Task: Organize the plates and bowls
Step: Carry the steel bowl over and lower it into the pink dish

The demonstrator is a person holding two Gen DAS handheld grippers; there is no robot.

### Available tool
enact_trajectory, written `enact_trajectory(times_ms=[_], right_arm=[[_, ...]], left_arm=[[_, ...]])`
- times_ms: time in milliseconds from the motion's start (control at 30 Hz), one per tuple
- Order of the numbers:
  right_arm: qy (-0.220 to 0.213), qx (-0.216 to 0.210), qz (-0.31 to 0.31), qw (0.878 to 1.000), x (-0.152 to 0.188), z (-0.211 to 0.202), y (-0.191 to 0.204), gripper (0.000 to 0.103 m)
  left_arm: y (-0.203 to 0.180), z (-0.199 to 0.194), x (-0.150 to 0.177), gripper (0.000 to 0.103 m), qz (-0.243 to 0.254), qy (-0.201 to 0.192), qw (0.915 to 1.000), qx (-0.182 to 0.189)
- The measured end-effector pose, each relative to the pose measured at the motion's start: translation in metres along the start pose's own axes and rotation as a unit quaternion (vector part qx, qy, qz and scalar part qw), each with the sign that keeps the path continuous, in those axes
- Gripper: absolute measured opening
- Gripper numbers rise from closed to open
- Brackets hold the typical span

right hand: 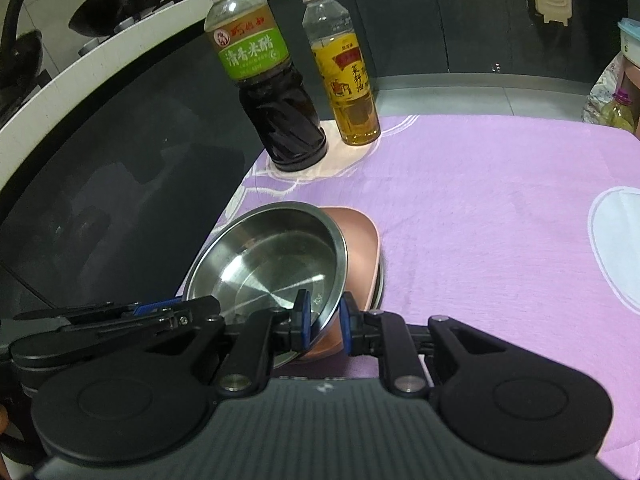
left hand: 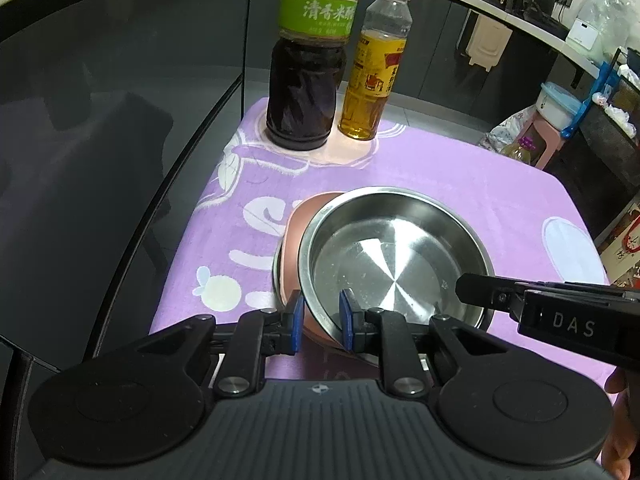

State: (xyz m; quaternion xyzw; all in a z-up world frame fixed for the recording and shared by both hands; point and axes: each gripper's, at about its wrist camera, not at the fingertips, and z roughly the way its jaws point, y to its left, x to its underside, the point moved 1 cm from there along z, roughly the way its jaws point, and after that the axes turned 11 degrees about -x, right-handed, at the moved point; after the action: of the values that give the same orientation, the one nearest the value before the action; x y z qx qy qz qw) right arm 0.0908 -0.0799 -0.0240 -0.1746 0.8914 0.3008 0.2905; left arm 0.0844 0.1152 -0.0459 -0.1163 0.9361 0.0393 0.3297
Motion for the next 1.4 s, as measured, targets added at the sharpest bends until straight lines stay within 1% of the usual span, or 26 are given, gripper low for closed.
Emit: enact_trajectory(times_ms=[133, 267, 400, 533, 700, 867, 1033, 1233, 1333, 1400], right_arm=[[0.004, -0.003, 0.001, 1.000, -0.001, 0.006, -0.002, 0.016], [0.004, 0.009, -0.001, 1.000, -0.002, 0.011, -0.003, 0.016], [0.005, 0.016, -0.001, 1.000, -0.002, 0.015, -0.005, 0.017], [0.003, 0.019, 0.002, 1.000, -0.002, 0.014, -0.007, 0.017], [0.000, 0.017, 0.011, 1.000, -0.003, 0.010, -0.011, 0.017], [-0.003, 0.011, 0.017, 1.000, -0.003, 0.006, -0.012, 0.019], [-0.003, 0.005, 0.016, 1.000, -0.002, 0.002, -0.012, 0.019], [0.002, 0.019, -0.005, 1.000, -0.002, 0.010, -0.008, 0.019], [0.004, 0.036, -0.033, 0.999, -0.005, 0.018, -0.001, 0.020], [0.015, 0.049, -0.053, 0.997, -0.007, 0.024, 0.002, 0.020]], left_arm=[[0.002, 0.003, -0.001, 0.018, 0.002, 0.006, 1.0000, -0.002], [0.004, 0.004, -0.002, 0.019, 0.006, -0.002, 0.9999, -0.016], [0.009, 0.005, -0.002, 0.019, -0.003, 0.002, 0.9999, -0.011], [0.015, 0.003, -0.001, 0.019, -0.009, -0.002, 0.9998, -0.018], [0.024, -0.004, -0.002, 0.019, -0.028, -0.007, 0.9996, -0.002], [0.030, -0.006, -0.001, 0.019, -0.045, -0.008, 0.9990, -0.001], [0.029, -0.001, -0.002, 0.019, -0.049, 0.000, 0.9988, 0.005], [0.028, 0.000, -0.002, 0.019, -0.051, 0.002, 0.9987, 0.002], [0.029, 0.000, -0.002, 0.019, -0.053, 0.003, 0.9986, -0.001], [0.029, 0.000, -0.001, 0.019, -0.050, 0.001, 0.9987, 0.000]])
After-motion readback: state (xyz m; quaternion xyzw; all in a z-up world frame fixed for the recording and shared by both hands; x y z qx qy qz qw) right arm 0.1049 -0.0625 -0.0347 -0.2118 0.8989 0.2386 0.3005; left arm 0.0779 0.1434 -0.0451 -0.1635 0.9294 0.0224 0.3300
